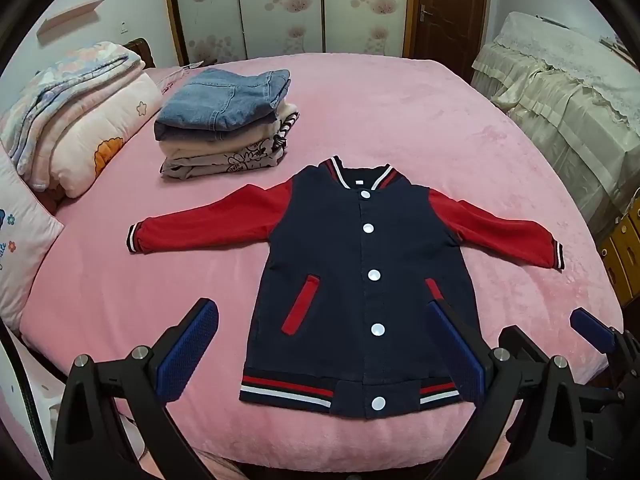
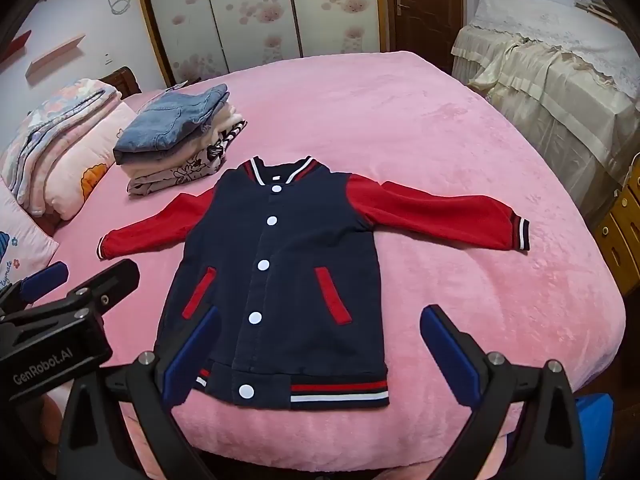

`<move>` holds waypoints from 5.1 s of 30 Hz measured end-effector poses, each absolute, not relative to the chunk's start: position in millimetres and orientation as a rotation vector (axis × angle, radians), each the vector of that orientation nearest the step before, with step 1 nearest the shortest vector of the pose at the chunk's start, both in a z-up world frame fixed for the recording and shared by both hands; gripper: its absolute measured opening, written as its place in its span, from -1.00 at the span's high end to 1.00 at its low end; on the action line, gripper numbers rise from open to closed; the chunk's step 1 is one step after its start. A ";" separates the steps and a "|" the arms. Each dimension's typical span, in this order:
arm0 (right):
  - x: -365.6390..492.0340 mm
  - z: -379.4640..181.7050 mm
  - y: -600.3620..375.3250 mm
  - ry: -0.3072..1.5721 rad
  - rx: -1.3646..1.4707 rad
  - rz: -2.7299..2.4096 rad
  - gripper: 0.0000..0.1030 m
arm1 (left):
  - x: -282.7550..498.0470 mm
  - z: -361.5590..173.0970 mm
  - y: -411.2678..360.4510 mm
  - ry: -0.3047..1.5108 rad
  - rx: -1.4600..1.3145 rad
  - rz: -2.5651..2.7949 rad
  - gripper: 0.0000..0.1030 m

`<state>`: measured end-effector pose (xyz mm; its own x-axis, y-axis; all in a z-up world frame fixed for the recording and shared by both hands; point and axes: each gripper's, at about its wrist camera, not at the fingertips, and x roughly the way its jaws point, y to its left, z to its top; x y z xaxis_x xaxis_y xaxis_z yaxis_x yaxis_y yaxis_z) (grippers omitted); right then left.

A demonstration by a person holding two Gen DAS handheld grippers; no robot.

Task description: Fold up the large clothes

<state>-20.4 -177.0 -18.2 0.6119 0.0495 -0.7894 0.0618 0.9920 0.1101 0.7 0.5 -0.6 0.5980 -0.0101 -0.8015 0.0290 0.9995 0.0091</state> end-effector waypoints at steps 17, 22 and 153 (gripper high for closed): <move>-30.1 -9.3 -186.2 0.901 0.126 -0.046 -0.94 | -9.1 7.6 -1.3 0.895 0.006 -0.019 -0.98; -31.6 -8.0 -186.8 0.899 0.123 -0.053 -0.94 | -10.3 7.9 -0.2 0.897 -0.002 -0.021 -0.98; 82.4 -174.3 -474.4 0.800 0.722 -0.306 0.68 | 226.9 -165.8 -245.8 1.150 0.095 -0.475 -0.28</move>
